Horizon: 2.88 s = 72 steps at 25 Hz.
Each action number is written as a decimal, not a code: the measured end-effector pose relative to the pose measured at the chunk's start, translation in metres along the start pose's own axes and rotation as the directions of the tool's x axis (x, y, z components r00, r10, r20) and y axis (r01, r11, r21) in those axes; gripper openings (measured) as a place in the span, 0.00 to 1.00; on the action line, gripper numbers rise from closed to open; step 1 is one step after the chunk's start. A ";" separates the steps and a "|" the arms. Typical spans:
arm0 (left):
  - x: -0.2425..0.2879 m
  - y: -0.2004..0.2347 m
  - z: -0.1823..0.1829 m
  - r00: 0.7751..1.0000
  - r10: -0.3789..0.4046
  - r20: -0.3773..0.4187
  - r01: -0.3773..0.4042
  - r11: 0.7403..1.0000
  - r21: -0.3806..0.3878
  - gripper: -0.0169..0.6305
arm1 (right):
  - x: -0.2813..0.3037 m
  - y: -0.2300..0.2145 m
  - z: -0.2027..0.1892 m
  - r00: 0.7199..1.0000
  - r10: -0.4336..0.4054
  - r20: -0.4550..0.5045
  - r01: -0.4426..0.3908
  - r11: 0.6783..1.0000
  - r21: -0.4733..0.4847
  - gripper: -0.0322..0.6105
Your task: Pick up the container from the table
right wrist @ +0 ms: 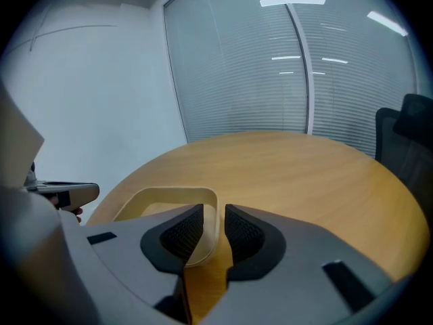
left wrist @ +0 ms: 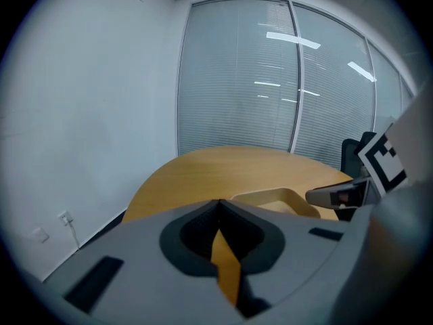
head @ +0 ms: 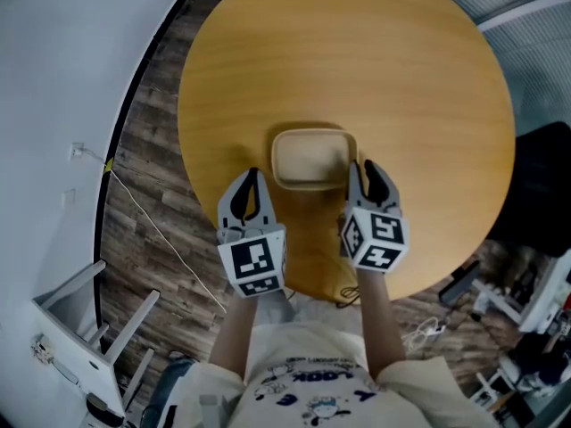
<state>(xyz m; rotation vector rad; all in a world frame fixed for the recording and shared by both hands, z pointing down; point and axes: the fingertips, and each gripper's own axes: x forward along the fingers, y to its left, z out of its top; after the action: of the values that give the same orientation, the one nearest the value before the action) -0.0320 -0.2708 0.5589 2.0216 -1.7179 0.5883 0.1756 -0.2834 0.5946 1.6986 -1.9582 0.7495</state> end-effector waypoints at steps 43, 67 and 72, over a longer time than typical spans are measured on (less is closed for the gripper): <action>-0.051 0.020 0.040 0.990 0.030 0.135 -0.026 0.999 -0.031 0.03 | -0.049 0.014 0.033 0.997 -0.064 0.050 0.054 0.983 0.174 0.07; -0.161 0.016 0.122 0.916 -0.006 0.402 0.004 1.000 0.006 0.03 | -0.175 0.039 0.096 0.948 -0.082 0.308 0.030 0.985 0.169 0.07; -0.171 0.016 0.130 0.903 -0.014 0.429 0.010 1.000 0.013 0.03 | -0.185 0.044 0.100 0.939 -0.076 0.336 0.023 0.987 0.161 0.07</action>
<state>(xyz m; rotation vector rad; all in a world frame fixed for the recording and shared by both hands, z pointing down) -0.0665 -0.2082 0.3553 2.2936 -1.9403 0.1453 0.1620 -0.2054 0.3947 2.0817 -2.1177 0.6350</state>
